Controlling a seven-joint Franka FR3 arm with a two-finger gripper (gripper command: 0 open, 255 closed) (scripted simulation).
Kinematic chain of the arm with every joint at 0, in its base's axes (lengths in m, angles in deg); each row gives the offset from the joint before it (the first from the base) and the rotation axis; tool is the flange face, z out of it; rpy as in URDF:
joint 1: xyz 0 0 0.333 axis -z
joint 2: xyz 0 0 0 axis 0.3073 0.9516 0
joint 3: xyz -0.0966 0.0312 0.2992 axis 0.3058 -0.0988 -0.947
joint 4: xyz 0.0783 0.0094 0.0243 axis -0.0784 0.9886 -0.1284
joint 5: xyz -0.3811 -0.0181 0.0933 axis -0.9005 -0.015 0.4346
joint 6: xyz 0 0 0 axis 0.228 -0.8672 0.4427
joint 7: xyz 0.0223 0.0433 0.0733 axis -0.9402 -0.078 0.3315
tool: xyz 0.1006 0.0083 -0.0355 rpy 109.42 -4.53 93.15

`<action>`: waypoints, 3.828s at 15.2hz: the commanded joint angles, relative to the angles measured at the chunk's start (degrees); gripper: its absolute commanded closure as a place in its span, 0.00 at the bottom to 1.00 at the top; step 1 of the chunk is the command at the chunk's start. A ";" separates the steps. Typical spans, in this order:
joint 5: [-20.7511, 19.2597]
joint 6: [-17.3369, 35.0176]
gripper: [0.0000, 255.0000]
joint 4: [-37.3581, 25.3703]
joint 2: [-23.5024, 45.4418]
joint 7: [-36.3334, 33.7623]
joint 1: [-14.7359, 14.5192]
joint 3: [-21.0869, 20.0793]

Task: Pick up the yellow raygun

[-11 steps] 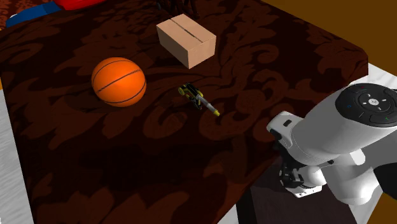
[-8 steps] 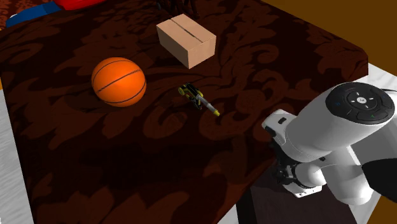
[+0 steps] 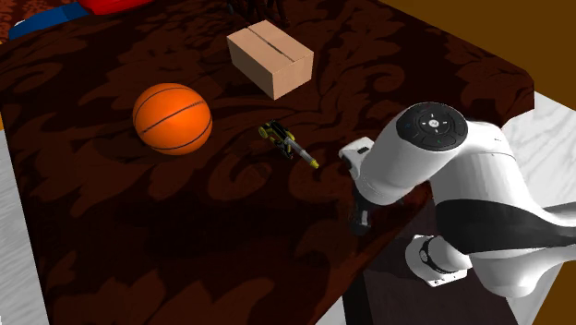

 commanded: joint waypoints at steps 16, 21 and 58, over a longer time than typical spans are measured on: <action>-6.72 17.69 0.00 -16.25 23.67 -5.14 8.01 7.09; -7.01 20.77 0.00 -23.46 30.84 -6.23 10.13 9.40; -6.34 15.58 1.00 -31.08 32.52 -5.21 10.47 9.78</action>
